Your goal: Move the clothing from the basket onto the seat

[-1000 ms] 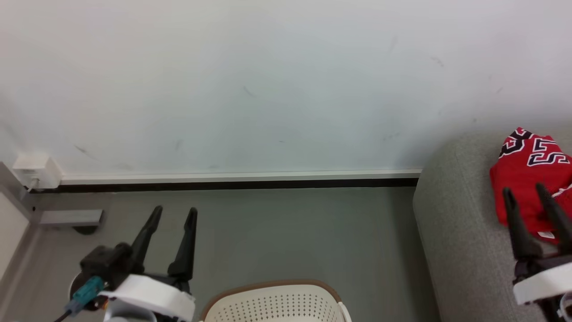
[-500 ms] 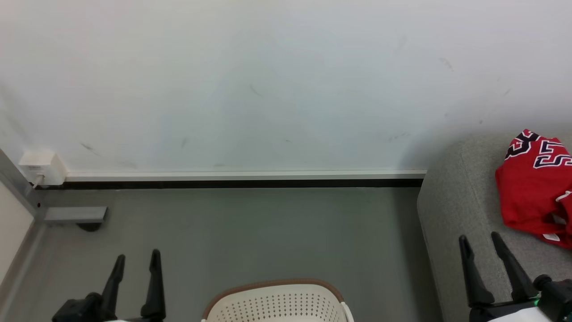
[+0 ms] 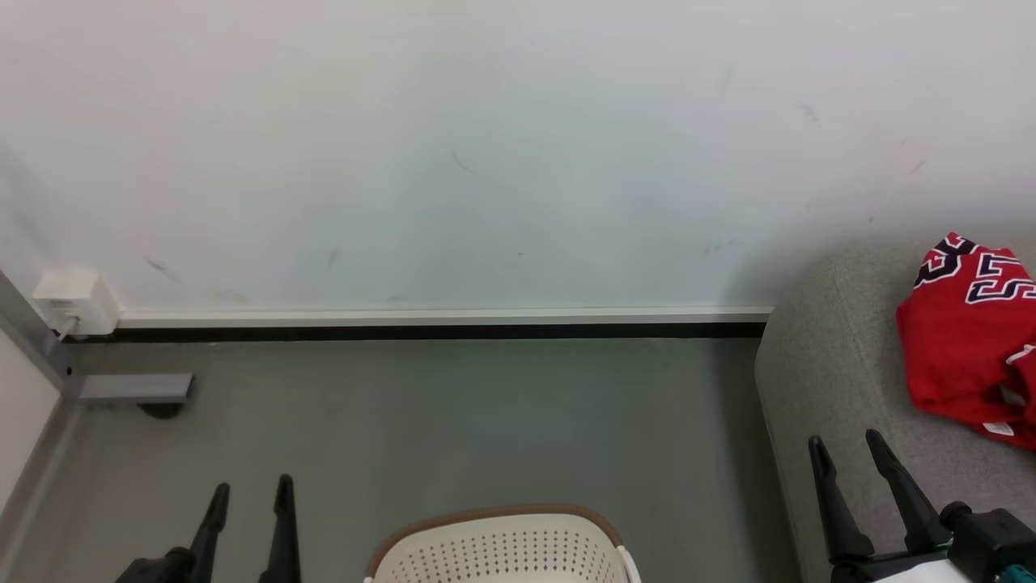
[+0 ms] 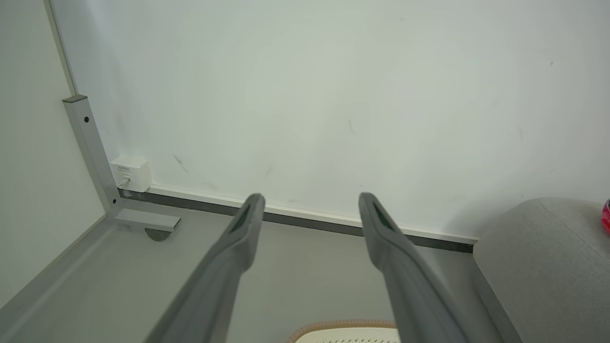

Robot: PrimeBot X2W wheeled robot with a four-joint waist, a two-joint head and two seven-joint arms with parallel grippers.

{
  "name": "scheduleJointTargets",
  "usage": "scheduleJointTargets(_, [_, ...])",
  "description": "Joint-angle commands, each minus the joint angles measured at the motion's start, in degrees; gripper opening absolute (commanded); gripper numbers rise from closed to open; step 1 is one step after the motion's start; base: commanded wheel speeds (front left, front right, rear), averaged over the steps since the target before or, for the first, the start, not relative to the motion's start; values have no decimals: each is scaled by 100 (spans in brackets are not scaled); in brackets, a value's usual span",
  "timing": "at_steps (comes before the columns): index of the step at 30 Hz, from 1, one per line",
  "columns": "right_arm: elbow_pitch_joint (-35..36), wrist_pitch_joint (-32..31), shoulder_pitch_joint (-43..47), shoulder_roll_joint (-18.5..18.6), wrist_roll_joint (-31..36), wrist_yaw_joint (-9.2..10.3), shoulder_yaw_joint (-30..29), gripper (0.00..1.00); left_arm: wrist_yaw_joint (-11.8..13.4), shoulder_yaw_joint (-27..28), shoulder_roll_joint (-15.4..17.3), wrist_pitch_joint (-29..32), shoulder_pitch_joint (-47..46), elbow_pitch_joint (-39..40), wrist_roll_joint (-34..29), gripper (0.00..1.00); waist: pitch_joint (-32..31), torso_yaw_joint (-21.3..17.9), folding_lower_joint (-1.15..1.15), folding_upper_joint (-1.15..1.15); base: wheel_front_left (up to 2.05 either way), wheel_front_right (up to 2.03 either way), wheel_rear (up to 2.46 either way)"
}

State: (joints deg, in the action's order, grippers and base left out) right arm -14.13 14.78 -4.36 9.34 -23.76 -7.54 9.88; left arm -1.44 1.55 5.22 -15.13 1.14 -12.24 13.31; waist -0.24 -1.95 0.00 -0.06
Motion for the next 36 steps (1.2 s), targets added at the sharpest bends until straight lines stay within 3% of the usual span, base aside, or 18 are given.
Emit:
scheduleJointTargets(1, [-17,41,-35,22,39,12,-25,100,-31,42,-25,3,-24,2,-109,100,-2,-8,0,0,0,0,0])
scheduleJointTargets(23, [-175,42,-99,77,-39,11,65,100,-328,371,-219,3,-75,-115,-446,100,-79,-68,0,0,0,0,0])
scheduleJointTargets(24, [-161,0,-27,23,-18,0,72,0,-319,357,-234,0,-52,-98,-376,0,-80,-68,0,0,0,0,0])
scheduleJointTargets(28, [-332,-16,113,-55,-21,-2,109,0,-326,334,-280,5,42,-300,-374,0,-82,-70,0,0,0,0,0])
scheduleJointTargets(36, [-309,-247,53,-116,-771,-1,-86,0,-356,435,-274,312,-143,-380,498,0,-79,-53,0,0,0,0,0])
